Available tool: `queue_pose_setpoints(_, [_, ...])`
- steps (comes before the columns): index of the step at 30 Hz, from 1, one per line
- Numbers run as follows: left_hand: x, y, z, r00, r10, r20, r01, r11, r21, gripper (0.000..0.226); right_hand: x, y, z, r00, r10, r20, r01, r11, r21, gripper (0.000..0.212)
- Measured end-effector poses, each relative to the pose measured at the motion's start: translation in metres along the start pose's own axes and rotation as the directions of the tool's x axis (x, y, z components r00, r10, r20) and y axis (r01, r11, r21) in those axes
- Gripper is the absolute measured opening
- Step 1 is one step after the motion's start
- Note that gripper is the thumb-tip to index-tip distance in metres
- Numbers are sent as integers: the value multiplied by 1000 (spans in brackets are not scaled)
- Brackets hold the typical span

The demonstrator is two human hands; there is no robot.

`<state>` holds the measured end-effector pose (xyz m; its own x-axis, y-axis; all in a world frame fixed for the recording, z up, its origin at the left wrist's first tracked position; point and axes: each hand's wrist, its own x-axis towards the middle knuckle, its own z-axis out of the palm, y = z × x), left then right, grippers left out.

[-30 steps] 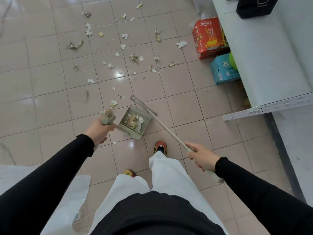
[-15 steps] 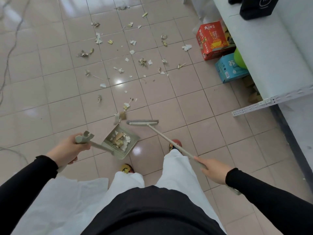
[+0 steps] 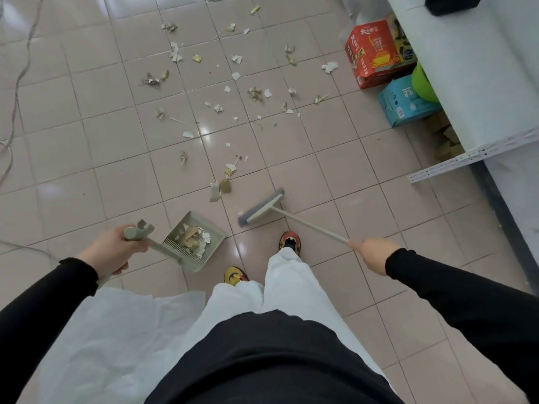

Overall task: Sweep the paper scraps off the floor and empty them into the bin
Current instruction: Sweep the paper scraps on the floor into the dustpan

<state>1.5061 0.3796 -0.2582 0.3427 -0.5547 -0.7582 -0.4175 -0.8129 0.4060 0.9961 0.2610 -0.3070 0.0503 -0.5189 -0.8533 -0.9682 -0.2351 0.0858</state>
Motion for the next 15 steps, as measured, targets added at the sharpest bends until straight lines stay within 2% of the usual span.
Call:
queue_pose_setpoints(8, [15,13,11,999,-17,-36,15,998,-53,6,23,-20,-23,996,-65,-58,76,975,210,54])
queue_pose_setpoints(12, [25,23,16,999,-11,-42,9,998,-68,11,9,-29,-29,995,-60,-77,88,901,425,53])
queue_pose_setpoints(15, [33,33,17,999,-16,-38,13,997,-82,14,14,-55,-34,994,-67,-87,103,848,520,53])
